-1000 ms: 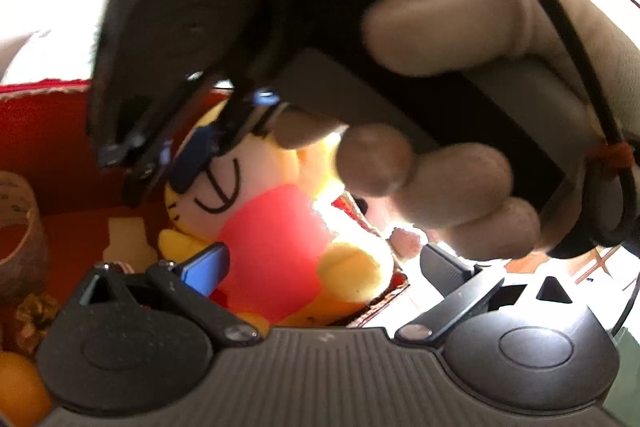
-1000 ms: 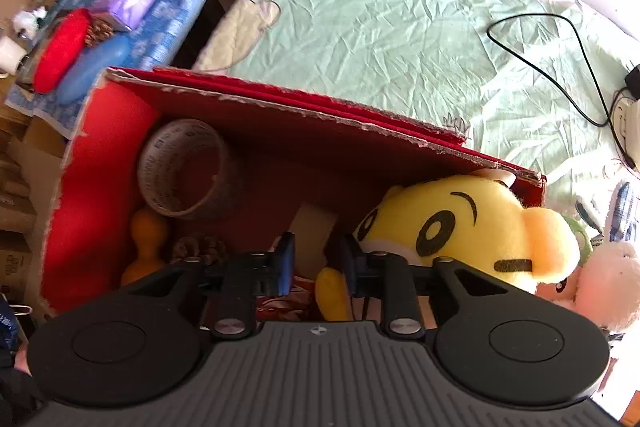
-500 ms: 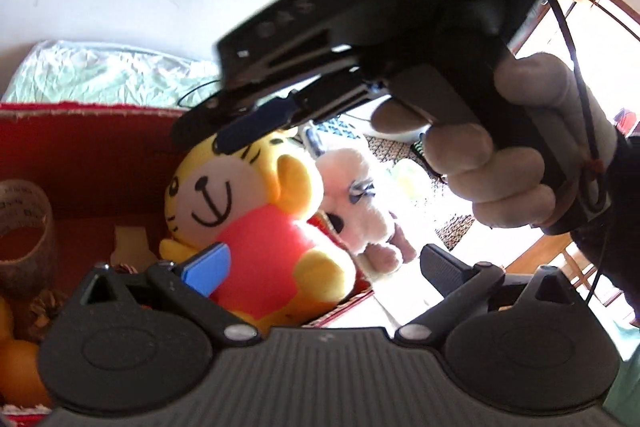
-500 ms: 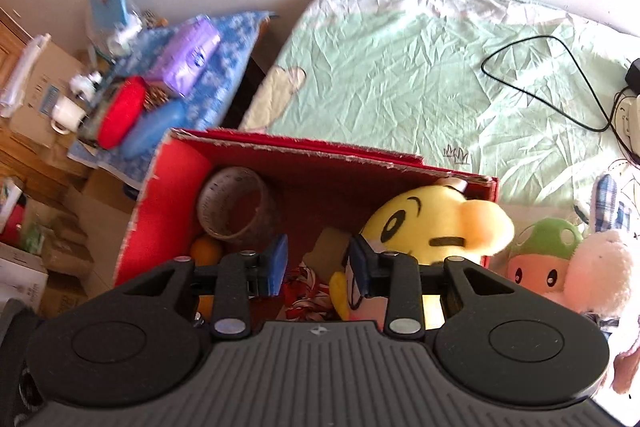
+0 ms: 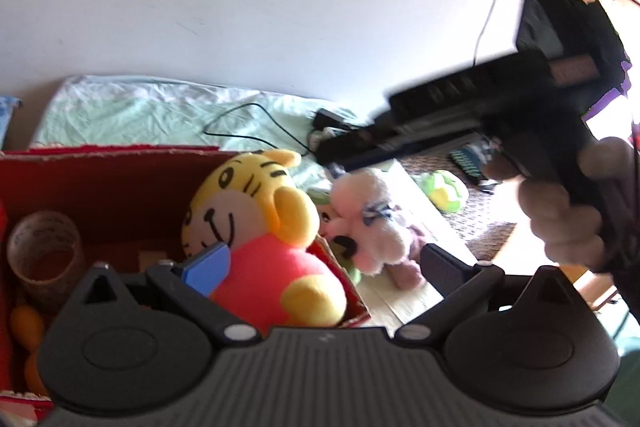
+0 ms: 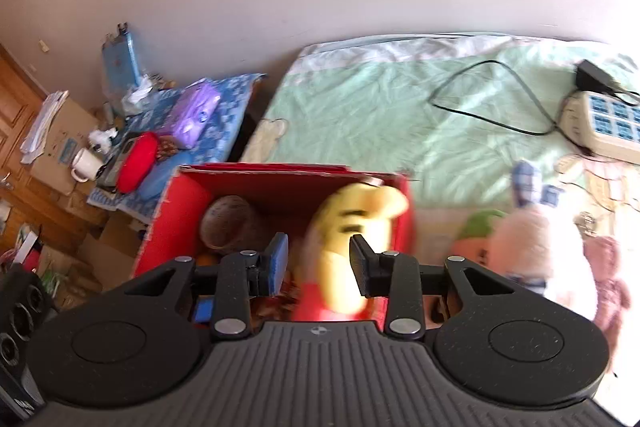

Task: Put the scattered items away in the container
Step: 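Move the right gripper back to the mauve teddy bear, then close the right gripper on the mauve teddy bear's body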

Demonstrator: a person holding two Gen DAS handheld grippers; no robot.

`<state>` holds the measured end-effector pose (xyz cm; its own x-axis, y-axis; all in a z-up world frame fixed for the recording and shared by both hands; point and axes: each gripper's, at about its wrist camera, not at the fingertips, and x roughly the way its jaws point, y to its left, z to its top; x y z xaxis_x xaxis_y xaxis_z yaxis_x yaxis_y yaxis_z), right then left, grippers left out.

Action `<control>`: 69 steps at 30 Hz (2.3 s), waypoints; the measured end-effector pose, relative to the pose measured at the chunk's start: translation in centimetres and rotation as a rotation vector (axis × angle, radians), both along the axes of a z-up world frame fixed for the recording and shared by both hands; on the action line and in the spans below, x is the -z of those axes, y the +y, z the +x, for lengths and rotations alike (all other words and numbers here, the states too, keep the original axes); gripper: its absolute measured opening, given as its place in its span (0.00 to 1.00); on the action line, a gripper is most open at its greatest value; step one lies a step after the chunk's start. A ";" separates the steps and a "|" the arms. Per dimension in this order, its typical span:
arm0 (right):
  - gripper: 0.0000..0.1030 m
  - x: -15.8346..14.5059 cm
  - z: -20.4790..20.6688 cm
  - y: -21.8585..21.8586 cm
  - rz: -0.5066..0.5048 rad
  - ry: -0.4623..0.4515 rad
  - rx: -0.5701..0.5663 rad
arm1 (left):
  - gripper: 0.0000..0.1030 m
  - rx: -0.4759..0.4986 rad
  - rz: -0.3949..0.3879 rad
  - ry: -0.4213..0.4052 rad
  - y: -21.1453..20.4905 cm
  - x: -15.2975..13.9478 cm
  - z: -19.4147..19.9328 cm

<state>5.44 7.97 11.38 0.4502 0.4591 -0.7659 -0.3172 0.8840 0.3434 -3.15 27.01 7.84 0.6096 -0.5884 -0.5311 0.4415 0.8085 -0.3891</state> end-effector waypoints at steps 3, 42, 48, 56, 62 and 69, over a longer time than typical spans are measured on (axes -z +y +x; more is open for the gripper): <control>0.35 0.4 -0.9 -2.4 0.002 -0.025 0.028 | 0.97 -0.029 0.050 -0.033 -1.7 -1.2 -0.7; 0.34 12.8 -2.4 -29.1 0.160 0.106 0.306 | 0.97 0.043 0.287 0.238 -28.9 8.0 2.2; 0.34 13.8 -0.4 -30.4 0.178 0.139 0.301 | 0.97 0.085 0.282 0.258 -31.4 9.1 4.5; 0.36 14.2 1.6 -30.6 0.145 0.158 0.264 | 0.97 0.058 0.269 0.312 -31.7 10.5 6.8; 0.41 14.3 3.0 -30.1 0.160 0.151 0.235 | 0.97 0.066 0.239 0.310 -31.7 10.6 7.5; 0.44 16.4 3.5 -29.3 0.208 0.226 0.196 | 0.97 0.067 0.189 0.327 -31.0 10.9 8.0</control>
<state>8.98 -21.37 -4.98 0.3754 0.5372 -0.7553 -0.0443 0.8244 0.5643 4.90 -3.99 -3.05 0.3537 -0.4943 -0.7941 0.3729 0.8531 -0.3649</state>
